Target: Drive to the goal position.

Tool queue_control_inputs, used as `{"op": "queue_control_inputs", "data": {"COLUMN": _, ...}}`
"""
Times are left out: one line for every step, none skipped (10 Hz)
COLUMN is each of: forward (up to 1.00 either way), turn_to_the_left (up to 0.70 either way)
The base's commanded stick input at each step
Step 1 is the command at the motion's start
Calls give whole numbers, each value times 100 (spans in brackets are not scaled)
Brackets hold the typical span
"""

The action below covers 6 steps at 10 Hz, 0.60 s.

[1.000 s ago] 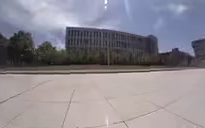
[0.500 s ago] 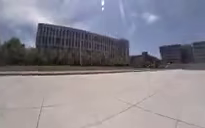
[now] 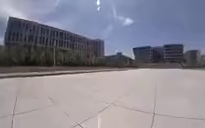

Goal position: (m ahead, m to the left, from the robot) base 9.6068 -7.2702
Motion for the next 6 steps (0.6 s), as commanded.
{"op": "queue_control_inputs", "data": {"forward": 0, "turn_to_the_left": -87}}
{"op": "queue_control_inputs", "data": {"forward": 0, "turn_to_the_left": -87}}
{"op": "queue_control_inputs", "data": {"forward": 0, "turn_to_the_left": -87}}
{"op": "queue_control_inputs", "data": {"forward": 0, "turn_to_the_left": -87}}
{"op": "queue_control_inputs", "data": {"forward": 0, "turn_to_the_left": -87}}
{"op": "queue_control_inputs", "data": {"forward": 0, "turn_to_the_left": -88}}
